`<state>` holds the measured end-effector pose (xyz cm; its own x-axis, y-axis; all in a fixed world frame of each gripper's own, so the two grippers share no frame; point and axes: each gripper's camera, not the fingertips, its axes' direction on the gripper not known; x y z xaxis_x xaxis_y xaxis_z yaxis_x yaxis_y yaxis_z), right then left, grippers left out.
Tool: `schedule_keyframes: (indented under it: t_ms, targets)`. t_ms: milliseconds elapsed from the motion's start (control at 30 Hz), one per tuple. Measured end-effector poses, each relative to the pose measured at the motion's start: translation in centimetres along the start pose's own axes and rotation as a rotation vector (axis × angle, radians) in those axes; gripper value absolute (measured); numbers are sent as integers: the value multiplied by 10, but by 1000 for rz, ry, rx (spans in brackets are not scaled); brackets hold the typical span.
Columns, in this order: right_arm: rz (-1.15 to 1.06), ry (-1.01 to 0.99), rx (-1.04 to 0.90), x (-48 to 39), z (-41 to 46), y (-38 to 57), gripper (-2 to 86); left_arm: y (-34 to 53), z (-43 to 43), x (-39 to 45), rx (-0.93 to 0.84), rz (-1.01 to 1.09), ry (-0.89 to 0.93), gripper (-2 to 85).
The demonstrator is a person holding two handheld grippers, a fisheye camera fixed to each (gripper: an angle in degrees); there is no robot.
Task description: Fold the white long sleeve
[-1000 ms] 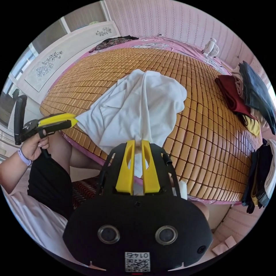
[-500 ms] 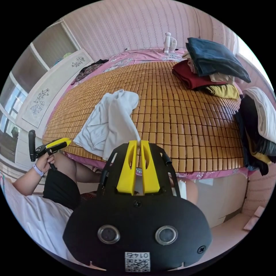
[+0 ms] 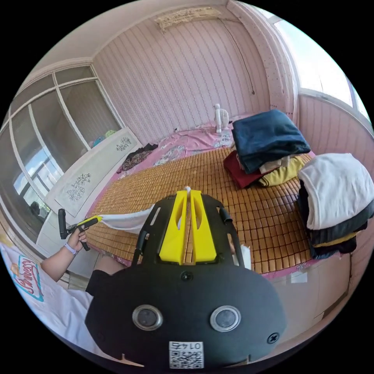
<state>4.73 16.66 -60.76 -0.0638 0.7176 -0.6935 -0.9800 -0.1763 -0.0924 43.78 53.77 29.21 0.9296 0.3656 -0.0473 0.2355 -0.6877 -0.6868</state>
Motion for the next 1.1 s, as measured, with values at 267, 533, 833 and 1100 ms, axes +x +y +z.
schedule_keyframes:
  t_ms: [267,533,833,1100]
  targets:
    - [-205,-109,268,-79,-136,-71,6,-36,-258,-6,500,169,-106,-10]
    - [-413,-129,530,-181,-300,-117,5,-9,-472,9,806,183,-256,-10]
    - [-482,-144,776,-236,-446,-112,4,54,-617,40,1050,227,-233,-10]
    - [-626,-202,953,-285,-555,-81,4,118,-722,58,1242,327,-249,-10]
